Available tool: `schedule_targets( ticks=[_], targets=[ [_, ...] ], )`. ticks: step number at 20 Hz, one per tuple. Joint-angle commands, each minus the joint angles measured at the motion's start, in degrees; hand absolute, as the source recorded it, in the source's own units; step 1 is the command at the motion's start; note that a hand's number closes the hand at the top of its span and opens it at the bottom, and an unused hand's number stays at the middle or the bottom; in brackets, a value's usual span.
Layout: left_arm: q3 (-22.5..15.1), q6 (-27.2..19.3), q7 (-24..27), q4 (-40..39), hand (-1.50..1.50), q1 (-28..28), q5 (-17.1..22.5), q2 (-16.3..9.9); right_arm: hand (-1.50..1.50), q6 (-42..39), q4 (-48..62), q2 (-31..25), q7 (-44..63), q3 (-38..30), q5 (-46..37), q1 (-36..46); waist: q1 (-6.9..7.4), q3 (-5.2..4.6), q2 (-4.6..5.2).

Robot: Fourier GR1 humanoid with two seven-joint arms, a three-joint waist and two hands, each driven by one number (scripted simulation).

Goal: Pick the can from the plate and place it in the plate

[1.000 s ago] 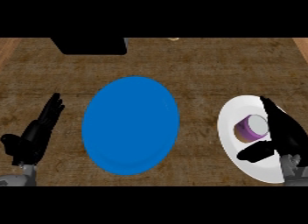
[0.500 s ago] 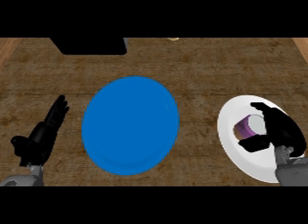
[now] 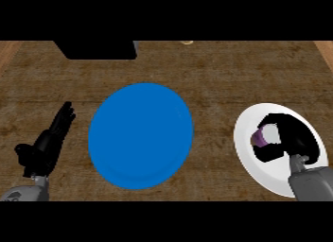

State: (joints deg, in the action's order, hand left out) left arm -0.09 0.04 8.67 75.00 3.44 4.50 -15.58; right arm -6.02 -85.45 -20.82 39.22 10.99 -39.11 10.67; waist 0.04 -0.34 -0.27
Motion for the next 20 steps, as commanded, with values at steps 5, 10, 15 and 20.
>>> schedule_targets(
  ticks=[5,10,15,20],
  targets=[
    [1.55,2.25,-1.51,0.66,0.0,-0.15,0.57,-0.7,1.5,4.32,-11.59,-1.47,-5.6,4.6,-8.25,-8.52,-0.57,0.33,0.08],
    [2.34,1.1,-1.29,1.46,0.0,-0.08,0.31,-0.32,1.5,13.9,-16.74,-5.2,-20.92,6.86,-9.58,-23.02,-1.07,0.36,0.07],
    [2.04,0.41,-5.08,4.98,0.0,0.18,-0.21,0.16,1.5,12.37,-31.78,-7.16,-20.35,6.84,-9.81,-29.14,-0.69,0.34,0.06],
    [1.92,0.17,-0.79,0.28,0.0,1.01,-2.07,1.49,1.5,10.54,-44.01,-8.07,-18.91,5.56,-10.67,-31.57,-0.76,0.3,0.16]
  ],
)
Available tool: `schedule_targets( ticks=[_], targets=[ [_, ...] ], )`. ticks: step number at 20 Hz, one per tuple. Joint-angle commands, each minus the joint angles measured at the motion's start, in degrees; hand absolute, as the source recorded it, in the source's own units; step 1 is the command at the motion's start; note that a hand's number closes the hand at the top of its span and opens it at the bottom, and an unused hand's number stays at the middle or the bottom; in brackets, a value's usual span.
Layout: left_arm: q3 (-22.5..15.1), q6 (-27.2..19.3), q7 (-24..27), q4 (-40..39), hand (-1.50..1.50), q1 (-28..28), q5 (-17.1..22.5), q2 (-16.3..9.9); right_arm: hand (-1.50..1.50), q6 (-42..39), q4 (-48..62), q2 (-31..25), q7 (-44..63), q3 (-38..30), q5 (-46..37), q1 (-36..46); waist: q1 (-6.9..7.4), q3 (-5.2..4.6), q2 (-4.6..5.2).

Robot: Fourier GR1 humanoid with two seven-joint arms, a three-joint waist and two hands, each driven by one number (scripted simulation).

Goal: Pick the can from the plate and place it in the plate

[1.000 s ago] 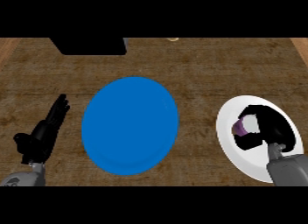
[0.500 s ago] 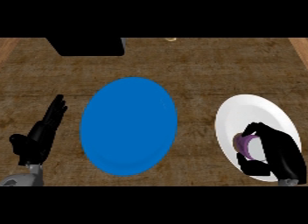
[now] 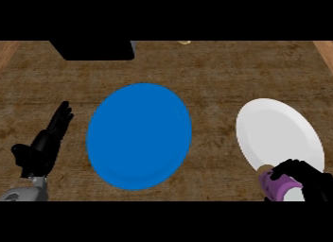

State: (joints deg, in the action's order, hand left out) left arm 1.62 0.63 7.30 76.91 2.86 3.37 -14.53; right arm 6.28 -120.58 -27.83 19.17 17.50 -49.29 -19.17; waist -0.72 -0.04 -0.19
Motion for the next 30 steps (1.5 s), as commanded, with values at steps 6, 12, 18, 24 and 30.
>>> schedule_targets(
  ticks=[6,12,18,24,30],
  targets=[
    [1.91,2.22,3.58,-3.55,0.0,-0.7,0.67,-0.31,1.5,-1.89,-19.06,2.38,5.44,0.86,-6.49,1.9,0.36,-0.06,0.13],
    [-0.24,-0.45,2.0,-1.5,0.0,-0.69,-2.63,2.27,1.5,-6.61,-19.42,5.84,8.64,2.35,-5.42,9.98,0.64,-0.01,0.18],
    [0.2,1.13,2.96,-1.8,0.0,-1.18,-2.54,2.33,1.5,-12.85,-8.22,17.21,18.79,13.98,-14.55,27.3,1.11,-0.03,0.2],
    [1.96,1.72,-1.48,-1.1,0.0,3.12,-1.07,1.73,1.5,-13.6,7.1,26.97,19.32,14.07,-12.58,37.45,1.21,0.02,0.29],
    [0.81,1.54,-0.23,-0.14,0.0,1.07,-2.78,2.82,1.5,-4.06,22.01,27.74,24.01,17.7,-7.41,49.02,1.5,0.02,0.29]
  ],
)
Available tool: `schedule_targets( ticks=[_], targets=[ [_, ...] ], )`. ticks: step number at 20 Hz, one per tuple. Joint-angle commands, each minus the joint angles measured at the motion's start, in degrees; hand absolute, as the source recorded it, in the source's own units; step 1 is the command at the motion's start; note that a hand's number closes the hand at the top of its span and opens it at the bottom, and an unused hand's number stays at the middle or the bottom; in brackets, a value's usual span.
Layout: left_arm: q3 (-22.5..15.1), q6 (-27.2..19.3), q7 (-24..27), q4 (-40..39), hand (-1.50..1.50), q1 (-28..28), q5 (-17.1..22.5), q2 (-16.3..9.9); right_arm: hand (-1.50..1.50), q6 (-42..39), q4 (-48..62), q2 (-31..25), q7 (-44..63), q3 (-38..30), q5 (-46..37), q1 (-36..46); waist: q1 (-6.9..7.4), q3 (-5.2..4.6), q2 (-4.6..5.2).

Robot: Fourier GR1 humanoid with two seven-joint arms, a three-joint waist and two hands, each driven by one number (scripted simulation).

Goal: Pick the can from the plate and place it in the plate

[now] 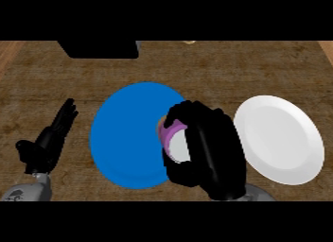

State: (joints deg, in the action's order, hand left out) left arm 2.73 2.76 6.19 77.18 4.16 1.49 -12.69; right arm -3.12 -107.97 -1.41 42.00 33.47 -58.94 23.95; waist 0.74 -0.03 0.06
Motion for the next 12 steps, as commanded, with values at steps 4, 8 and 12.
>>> schedule_targets(
  ticks=[4,8,12],
  targets=[
    [0.57,0.6,1.43,-1.52,0.0,0.0,-0.51,0.47,1.5,11.34,16.8,1.38,9.8,7.41,5.48,15.27,0.21,-0.01,0.02],
    [-0.1,-0.07,0.97,-1.91,0.0,1.89,-1.82,1.01,1.5,23.25,28.48,1.4,8.1,12.38,8.48,16.9,0.38,0.01,0.08],
    [-0.81,0.78,-1.65,-0.15,0.0,1.51,-1.36,0.8,-1.5,35.62,33.89,1.4,12.33,8.42,15.43,22.16,1.94,0.02,0.36]
  ],
)
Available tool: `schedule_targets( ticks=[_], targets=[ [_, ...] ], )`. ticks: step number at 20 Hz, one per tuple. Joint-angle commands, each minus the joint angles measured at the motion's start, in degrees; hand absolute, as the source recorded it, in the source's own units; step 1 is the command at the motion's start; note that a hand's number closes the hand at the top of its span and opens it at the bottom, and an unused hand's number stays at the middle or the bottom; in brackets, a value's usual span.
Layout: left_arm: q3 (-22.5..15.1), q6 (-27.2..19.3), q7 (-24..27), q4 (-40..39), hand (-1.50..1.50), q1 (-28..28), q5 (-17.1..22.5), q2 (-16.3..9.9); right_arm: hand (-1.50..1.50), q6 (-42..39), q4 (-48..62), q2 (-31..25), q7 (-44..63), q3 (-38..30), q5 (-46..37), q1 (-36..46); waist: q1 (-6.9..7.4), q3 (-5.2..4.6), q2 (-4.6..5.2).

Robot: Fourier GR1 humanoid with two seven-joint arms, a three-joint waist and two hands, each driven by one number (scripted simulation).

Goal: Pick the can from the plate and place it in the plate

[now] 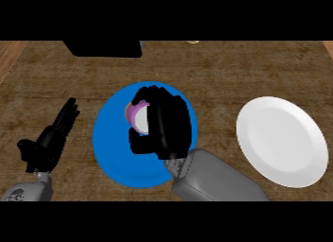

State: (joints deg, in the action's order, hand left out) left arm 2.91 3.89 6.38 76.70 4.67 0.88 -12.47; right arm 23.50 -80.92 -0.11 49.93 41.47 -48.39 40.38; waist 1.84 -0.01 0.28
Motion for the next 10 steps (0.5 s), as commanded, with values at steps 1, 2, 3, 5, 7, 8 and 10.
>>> schedule_targets(
  ticks=[1,2,3,5,7,8,10],
  targets=[
    [1.14,1.29,-0.08,0.52,0.0,-0.02,0.54,-1.6,-1.5,11.23,9.66,0.1,5.72,3.5,3.63,4.07,0.44,-0.01,0.01],
    [1.73,1.38,1.1,-0.37,0.0,-0.93,0.83,-1.37,-1.5,10.77,11.97,0.1,2.75,1.79,6.08,5.18,-0.01,-0.01,0.0],
    [1.33,1.55,-1.17,-1.03,0.0,1.75,1.27,-0.71,-1.5,12.89,13.84,0.1,4.24,4.41,7.05,5.8,-0.02,-0.01,0.03],
    [1.07,1.55,2.72,-1.0,0.0,-2.03,0.4,-0.33,-1.5,15.86,16.17,0.1,2.57,4.72,11.21,6.68,0.27,-0.01,0.04],
    [0.35,-0.47,0.34,-3.59,0.0,3.3,-0.88,1.07,-1.5,14.93,16.83,0.1,0.44,0.67,15.22,8.59,-0.35,0.0,0.13],
    [0.79,0.69,3.69,-4.35,0.0,1.34,-0.66,0.54,-1.5,19.95,16.23,0.1,6.15,6.39,14.93,9.44,0.35,-0.03,0.09],
    [2.44,2.16,-0.04,-2.78,0.0,3.59,1.15,-1.74,-1.5,24.68,14.26,0.1,2.01,4.43,14.71,6.23,-0.07,0.03,0.04]
  ],
)
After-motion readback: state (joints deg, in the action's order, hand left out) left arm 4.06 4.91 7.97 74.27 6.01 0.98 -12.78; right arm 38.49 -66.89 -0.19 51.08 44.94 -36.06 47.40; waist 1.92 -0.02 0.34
